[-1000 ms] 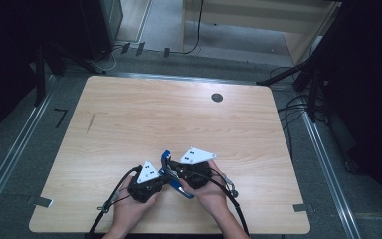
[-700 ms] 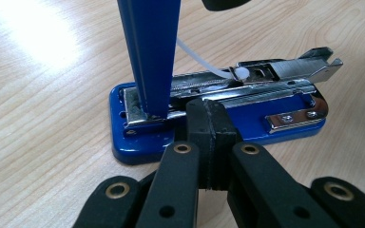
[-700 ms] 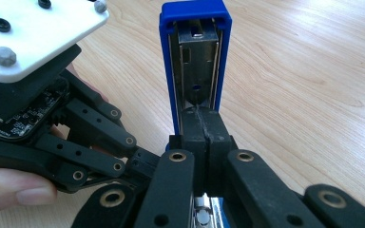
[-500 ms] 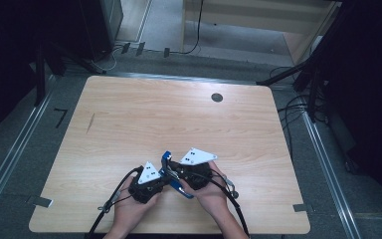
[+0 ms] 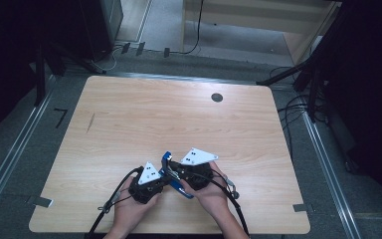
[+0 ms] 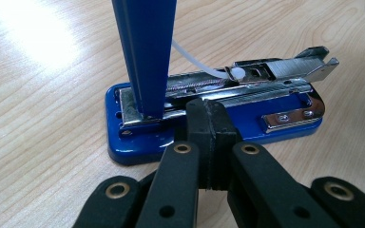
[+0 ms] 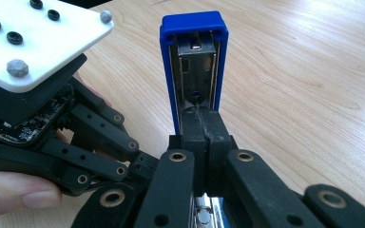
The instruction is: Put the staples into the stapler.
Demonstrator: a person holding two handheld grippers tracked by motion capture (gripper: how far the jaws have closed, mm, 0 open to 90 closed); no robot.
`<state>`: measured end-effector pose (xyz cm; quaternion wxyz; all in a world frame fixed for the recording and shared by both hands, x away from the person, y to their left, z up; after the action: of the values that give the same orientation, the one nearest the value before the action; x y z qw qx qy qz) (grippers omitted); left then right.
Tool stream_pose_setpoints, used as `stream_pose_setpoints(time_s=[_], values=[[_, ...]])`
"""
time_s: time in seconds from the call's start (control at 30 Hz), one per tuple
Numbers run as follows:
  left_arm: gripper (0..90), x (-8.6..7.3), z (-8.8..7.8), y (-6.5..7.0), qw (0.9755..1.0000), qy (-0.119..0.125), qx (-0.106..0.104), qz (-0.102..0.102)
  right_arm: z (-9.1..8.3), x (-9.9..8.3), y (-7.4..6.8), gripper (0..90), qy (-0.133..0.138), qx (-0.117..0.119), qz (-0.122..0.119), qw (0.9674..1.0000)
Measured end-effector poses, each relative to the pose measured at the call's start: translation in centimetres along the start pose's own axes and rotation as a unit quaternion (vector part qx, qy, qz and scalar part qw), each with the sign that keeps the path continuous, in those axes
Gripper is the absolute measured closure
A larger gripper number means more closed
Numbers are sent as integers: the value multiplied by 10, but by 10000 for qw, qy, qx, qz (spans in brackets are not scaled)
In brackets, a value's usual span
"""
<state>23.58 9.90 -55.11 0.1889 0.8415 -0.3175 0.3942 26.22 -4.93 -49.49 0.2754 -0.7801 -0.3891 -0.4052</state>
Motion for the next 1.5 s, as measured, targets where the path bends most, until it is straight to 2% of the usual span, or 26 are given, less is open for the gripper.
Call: stream_pose_setpoints(time_s=[0.5, 1.3, 1.5], values=[[900, 0, 0, 0, 10000, -1, 4, 3, -7, 2, 5, 900, 67, -78, 22, 9999], [900, 0, 0, 0, 10000, 17, 16, -15, -11, 42, 14, 900, 209, -246, -110, 9994], [900, 0, 0, 0, 10000, 6, 18, 11, -10, 52, 12, 900, 261, -230, -157, 9993]])
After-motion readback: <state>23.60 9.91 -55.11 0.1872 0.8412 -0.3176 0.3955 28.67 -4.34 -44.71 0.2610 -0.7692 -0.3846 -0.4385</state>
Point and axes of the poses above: each handheld gripper's, and its own axes: z roughly forward along the jaws, x roughly out of its top, y roughly to its right, the point moved 3 cm from there along z, roughly forward along the jaws, and after that the axes turned 3 degrees about x, right-handed, at the moved point
